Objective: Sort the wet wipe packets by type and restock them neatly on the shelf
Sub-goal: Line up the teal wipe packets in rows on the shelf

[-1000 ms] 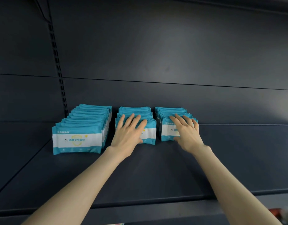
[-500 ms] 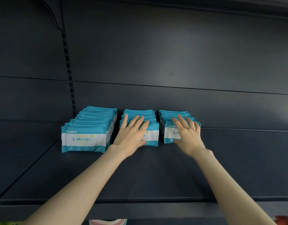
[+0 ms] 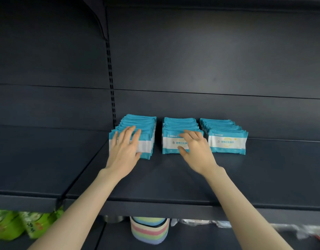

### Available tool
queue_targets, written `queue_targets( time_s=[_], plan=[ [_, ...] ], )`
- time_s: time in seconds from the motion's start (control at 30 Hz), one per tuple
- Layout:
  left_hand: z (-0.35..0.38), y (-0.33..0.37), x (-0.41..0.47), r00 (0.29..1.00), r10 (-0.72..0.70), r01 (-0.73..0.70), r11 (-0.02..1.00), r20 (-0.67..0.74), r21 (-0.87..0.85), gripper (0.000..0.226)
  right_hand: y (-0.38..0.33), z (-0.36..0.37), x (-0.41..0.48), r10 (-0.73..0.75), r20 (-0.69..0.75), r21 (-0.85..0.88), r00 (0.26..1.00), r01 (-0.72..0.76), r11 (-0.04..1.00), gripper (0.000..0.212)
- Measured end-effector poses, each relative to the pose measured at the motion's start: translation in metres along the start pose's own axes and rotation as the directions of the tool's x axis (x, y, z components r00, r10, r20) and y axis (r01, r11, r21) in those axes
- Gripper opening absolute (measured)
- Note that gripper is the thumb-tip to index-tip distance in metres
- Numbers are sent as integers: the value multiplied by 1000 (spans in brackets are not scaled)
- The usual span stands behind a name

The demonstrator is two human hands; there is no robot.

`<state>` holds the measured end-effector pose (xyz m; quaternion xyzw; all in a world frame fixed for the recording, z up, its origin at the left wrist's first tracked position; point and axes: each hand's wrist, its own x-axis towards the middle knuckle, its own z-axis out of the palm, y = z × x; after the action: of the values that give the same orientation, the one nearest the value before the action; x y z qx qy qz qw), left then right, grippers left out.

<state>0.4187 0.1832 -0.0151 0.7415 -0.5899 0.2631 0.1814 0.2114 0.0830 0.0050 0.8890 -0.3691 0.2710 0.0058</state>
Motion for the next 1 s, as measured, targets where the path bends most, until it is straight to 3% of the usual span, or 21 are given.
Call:
queue_targets(
  time_s=[0.17,0.27,0.63,0.7,0.77,0.87,0.93,1.0],
  plan=[
    [7,-18,9,998,42,-42,999,37,4,70,-12,17,16,44,57,-117,997,-38,992,62],
    [14,-24,9,995,98,-97,995,-23,15,67,-10,21,17,45,65,-167,997,-34,985,66],
    [8,-21,7,981,125,-136,988,-146,-69,50,-5,26,17,35,53,-160,998,-26,987,70],
    [4,-21,6,973,141,-166,978,-183,-129,39,-6,24,15,21,-4,-73,1000,-21,997,67],
    [-4,-15,5,968,171,-208,956,-184,-208,30,-10,15,8,37,-50,139,998,-30,990,59],
    [-21,9,8,972,188,-230,893,-144,-386,20,-11,-3,-7,83,21,510,996,-83,856,48],
    [-29,35,12,978,160,-205,831,-131,-517,22,-5,-17,-16,91,58,634,994,-107,766,42],
    [-34,63,17,984,155,-175,749,-88,-639,26,8,-28,-25,106,83,681,991,-134,720,21]
  ],
)
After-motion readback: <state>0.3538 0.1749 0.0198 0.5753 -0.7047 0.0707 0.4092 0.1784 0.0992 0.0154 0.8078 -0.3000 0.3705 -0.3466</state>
